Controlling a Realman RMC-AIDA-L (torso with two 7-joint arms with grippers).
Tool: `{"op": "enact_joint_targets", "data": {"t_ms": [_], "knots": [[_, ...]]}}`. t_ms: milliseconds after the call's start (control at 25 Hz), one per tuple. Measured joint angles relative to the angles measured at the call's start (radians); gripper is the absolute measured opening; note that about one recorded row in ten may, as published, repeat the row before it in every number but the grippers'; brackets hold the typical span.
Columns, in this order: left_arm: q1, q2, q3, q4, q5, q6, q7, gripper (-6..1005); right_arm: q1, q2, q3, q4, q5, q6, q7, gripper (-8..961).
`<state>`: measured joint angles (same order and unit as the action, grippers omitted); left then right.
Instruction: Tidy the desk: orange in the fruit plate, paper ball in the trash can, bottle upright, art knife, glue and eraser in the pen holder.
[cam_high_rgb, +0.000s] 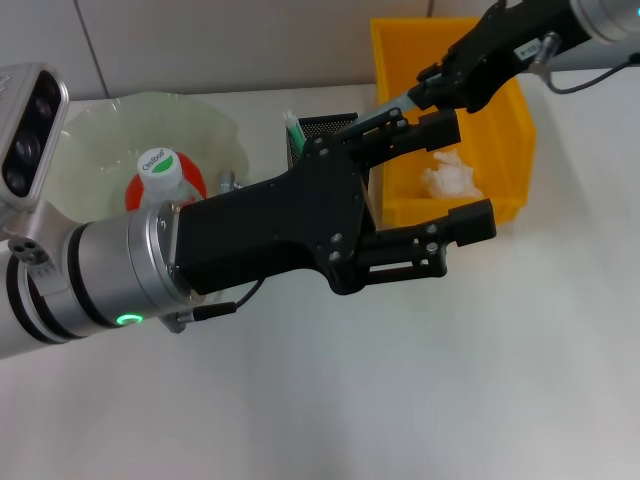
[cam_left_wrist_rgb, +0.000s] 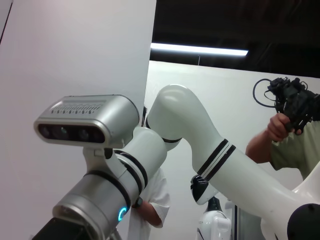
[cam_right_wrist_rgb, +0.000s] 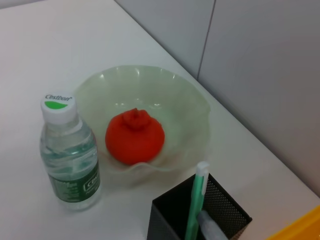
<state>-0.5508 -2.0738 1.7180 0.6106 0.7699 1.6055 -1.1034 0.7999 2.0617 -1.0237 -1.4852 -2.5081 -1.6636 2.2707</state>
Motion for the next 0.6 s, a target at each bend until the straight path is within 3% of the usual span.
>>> {"op": "enact_joint_targets", "data": {"t_ms": [600], "knots": [[0.000,0.000,0.000,0.000,-0.004,0.001,0.012,825,0.039,-0.007,-0.030,0.162,0.000,0.104,-0.025,140]]}}
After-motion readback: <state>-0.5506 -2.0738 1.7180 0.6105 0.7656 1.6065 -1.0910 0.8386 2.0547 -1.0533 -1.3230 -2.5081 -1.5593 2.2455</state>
